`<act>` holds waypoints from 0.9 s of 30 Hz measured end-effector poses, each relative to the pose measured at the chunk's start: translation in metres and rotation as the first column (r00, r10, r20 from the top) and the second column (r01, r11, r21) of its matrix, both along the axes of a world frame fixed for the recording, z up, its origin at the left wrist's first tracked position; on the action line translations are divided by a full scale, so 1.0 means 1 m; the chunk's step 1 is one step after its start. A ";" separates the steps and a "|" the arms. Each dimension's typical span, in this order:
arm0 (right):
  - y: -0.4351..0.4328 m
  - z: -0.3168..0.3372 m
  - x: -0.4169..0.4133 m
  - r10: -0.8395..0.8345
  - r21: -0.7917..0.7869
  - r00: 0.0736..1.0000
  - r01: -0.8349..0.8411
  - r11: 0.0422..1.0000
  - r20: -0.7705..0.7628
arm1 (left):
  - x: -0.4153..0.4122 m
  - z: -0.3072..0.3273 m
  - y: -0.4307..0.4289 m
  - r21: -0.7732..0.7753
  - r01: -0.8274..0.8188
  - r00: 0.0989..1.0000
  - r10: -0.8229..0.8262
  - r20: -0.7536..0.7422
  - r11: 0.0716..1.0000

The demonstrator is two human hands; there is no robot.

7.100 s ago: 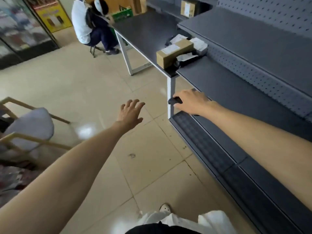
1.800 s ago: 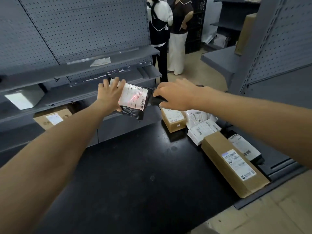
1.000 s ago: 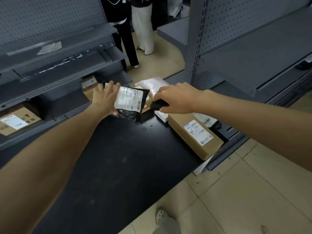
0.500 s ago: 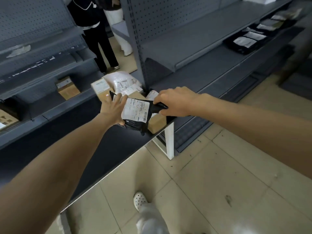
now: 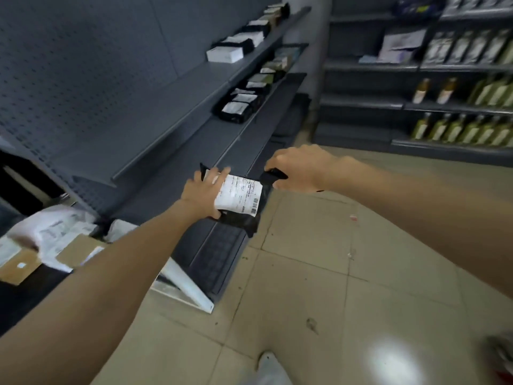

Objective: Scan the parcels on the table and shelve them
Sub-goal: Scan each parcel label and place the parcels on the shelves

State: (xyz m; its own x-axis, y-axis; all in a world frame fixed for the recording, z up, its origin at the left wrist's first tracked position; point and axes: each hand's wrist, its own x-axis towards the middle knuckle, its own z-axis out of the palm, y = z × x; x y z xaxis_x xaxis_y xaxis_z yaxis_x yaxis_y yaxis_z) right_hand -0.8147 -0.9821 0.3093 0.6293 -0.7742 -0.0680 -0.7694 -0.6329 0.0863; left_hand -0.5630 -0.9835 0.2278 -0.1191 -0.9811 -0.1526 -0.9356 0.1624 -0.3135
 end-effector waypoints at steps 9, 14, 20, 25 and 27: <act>-0.099 0.044 -0.076 -0.143 -0.098 0.988 0.149 0.984 0.060 | -0.068 0.052 -0.163 -0.119 0.133 0.991 -0.128 0.044 0.984; -0.201 0.071 -0.075 -0.150 -0.172 0.987 0.156 0.973 0.051 | -0.058 0.080 -0.268 -0.192 0.139 0.989 -0.127 0.075 0.972; -0.336 0.112 -0.043 -0.072 -0.274 0.993 0.095 0.957 0.091 | -0.016 0.121 -0.390 -0.263 0.015 0.999 -0.023 -0.028 0.965; -0.432 0.093 -0.011 0.001 -0.196 0.991 0.025 0.980 0.132 | 0.021 0.125 -0.466 -0.252 -0.104 0.990 0.075 -0.122 0.962; -0.471 0.079 0.001 0.019 -0.155 0.990 0.003 0.988 0.136 | 0.034 0.118 -0.495 -0.249 -0.126 0.989 0.102 -0.105 0.960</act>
